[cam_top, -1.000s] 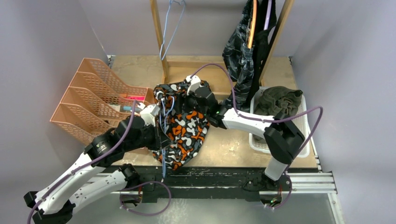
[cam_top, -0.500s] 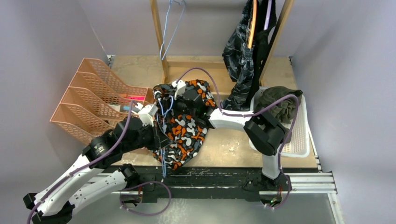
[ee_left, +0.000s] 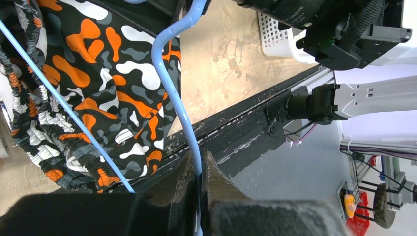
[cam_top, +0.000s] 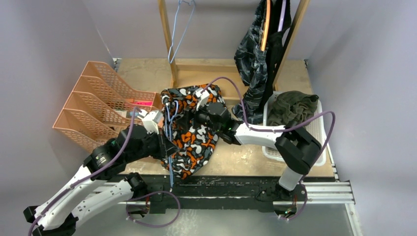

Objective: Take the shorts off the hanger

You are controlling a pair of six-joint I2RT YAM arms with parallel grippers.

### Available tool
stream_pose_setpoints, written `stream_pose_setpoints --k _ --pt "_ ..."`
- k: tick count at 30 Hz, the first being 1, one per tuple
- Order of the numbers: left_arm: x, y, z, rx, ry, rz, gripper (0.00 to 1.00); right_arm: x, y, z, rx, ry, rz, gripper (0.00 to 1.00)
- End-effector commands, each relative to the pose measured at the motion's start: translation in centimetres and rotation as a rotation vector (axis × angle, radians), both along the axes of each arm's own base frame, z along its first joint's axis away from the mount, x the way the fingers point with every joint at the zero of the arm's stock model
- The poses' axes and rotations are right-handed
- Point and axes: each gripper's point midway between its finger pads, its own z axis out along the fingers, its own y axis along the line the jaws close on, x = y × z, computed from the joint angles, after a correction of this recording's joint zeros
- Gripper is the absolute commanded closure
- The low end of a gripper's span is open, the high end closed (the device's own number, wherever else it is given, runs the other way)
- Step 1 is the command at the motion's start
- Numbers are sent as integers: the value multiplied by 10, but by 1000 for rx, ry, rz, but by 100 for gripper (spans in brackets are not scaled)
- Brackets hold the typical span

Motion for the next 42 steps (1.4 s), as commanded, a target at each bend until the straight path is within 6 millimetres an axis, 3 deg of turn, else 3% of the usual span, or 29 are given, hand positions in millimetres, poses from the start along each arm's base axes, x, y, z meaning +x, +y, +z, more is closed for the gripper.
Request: stream_pose_setpoints --k 1,7,14,15,18,22,24,28,35,38,40,42 --pt "4 -3 27 -68 -88 -7 100 -13 10 60 148 -112 86 25" --pt "5 -4 27 -63 -85 -10 100 -21 34 56 141 -93 179 25" --pt "9 -7 25 -68 -77 5 100 8 55 36 60 -67 100 31" --pt "9 -7 23 -64 -74 6 100 13 56 33 54 -64 79 34" --pt "10 -6 20 -51 -68 8 100 30 51 25 17 -30 -21 60" --pt "14 4 20 -14 -74 57 100 33 36 28 -6 -28 -85 93" --pt "17 11 20 12 -79 89 100 36 24 31 -25 -29 -137 100" --pt "17 15 27 9 -97 100 100 50 -20 41 -97 -22 -351 100" --pt "3 -1 33 -43 -75 -15 100 52 -80 91 -105 -67 -556 100" --pt "-9 -21 50 -152 -98 -126 100 43 -105 109 -74 -63 -614 100" --pt "-19 -32 70 -255 -122 -195 100 38 -119 109 -73 -54 -642 100" --pt "-21 -30 84 -289 -151 -198 100 36 -128 105 -87 -35 -659 100"
